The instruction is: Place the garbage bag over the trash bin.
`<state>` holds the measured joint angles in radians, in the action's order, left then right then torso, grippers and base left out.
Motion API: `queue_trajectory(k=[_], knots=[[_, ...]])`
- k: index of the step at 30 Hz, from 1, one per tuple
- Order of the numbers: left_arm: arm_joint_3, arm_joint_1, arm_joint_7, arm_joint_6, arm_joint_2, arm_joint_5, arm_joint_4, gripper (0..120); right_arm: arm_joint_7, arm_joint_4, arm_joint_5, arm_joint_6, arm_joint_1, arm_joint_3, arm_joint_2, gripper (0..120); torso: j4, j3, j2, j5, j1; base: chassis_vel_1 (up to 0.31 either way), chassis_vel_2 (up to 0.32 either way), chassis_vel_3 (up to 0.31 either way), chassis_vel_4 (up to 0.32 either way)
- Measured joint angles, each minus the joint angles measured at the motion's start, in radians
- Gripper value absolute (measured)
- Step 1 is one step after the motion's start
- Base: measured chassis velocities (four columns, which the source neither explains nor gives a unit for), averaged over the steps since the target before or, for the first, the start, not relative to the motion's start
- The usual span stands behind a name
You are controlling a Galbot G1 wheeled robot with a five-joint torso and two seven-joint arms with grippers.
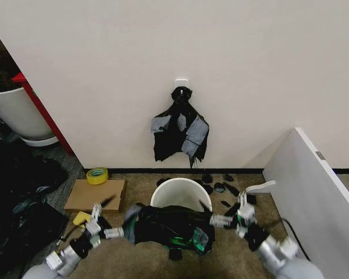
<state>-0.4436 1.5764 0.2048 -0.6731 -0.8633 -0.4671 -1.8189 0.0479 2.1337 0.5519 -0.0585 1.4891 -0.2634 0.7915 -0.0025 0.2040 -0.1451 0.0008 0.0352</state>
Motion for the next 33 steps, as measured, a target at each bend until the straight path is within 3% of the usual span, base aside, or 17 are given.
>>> queue_trajectory(k=[3,7,12,17,21,28,33], knots=[[0.0,0.006,-0.041,0.064,-0.045,-0.058,-0.063,100,0.012,-0.091,0.116,-0.153,-0.164,0.081,0.011,100,-0.0002,0.0,0.0,0.0003,0.0,0.0,0.0,0.0,0.0],[-0.014,0.003,0.159,0.071,-0.061,-0.163,-0.067,100,-0.008,-0.242,0.172,-0.232,-0.38,0.18,0.063,100,0.0004,0.0,0.0,-0.0006,0.0,0.0,0.0,0.0,0.0],[-0.05,-0.024,0.237,0.07,-0.067,-0.208,-0.033,100,-0.038,-0.4,0.139,-0.264,-0.506,0.271,0.121,100,0.0,0.0,0.0,0.0001,0.0,0.0,0.0,0.0,0.0],[-0.081,-0.031,0.118,0.105,-0.104,-0.167,-0.055,100,-0.139,-0.472,0.069,-0.321,-0.566,0.314,0.148,100,0.0,0.0,0.0,-0.0001,0.0,0.0,0.0,0.0,0.0],[-0.085,-0.025,-0.011,0.138,-0.132,-0.119,-0.081,100,-0.245,-0.494,0.0,-0.398,-0.599,0.318,0.153,86,-0.0001,0.0,0.0,-0.0002,0.0,0.0,0.0,0.0,0.0],[-0.089,-0.021,-0.119,0.173,-0.147,-0.077,-0.103,100,-0.228,-0.484,-0.01,-0.466,-0.608,0.322,0.153,61,-0.0001,0.0,0.0,-0.0001,0.0,0.0,0.0,0.0,0.0],[-0.076,-0.024,-0.181,0.19,-0.15,-0.039,-0.101,100,-0.146,-0.463,0.01,-0.506,-0.6,0.32,0.157,45,-0.0002,0.0,0.0,-0.0002,0.0,0.0,0.0,0.0,0.0]])
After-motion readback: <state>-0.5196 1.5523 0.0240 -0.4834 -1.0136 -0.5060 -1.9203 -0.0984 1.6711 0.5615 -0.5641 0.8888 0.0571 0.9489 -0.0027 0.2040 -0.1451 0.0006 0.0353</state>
